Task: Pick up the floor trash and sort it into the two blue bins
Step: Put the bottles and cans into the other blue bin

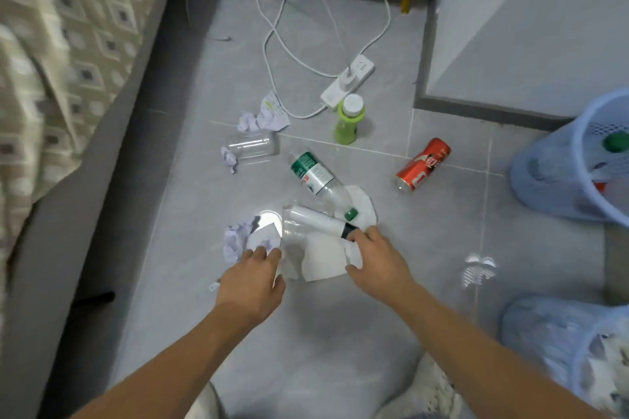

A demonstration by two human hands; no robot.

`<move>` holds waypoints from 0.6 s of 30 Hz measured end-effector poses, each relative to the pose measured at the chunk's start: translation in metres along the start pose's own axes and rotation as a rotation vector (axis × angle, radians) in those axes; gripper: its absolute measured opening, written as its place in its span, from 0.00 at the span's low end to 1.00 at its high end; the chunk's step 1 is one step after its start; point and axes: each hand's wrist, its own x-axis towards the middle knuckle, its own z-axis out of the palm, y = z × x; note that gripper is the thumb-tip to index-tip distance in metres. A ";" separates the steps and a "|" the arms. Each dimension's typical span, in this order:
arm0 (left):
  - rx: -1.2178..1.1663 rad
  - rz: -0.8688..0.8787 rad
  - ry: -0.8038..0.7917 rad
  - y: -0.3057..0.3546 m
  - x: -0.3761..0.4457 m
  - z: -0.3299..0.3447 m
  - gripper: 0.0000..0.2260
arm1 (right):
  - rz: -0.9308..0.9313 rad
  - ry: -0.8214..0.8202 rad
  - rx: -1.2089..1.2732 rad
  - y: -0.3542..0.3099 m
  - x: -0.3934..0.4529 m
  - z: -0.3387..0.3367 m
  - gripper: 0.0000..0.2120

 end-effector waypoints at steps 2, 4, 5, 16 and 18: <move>-0.027 -0.062 0.004 -0.030 -0.001 0.021 0.21 | 0.014 0.024 -0.039 -0.012 0.012 0.025 0.25; -0.071 -0.125 0.026 -0.053 0.000 0.042 0.20 | -0.004 0.110 -0.118 -0.019 0.025 0.045 0.26; -0.081 -0.146 0.040 -0.063 0.001 0.052 0.21 | -0.025 0.153 -0.161 -0.021 0.032 0.052 0.26; -0.151 -0.113 0.363 -0.110 0.068 0.067 0.25 | -0.068 0.335 -0.382 -0.017 0.091 0.091 0.25; -0.135 0.059 0.420 -0.094 0.100 0.045 0.25 | -0.098 0.334 -0.366 -0.008 0.092 0.094 0.26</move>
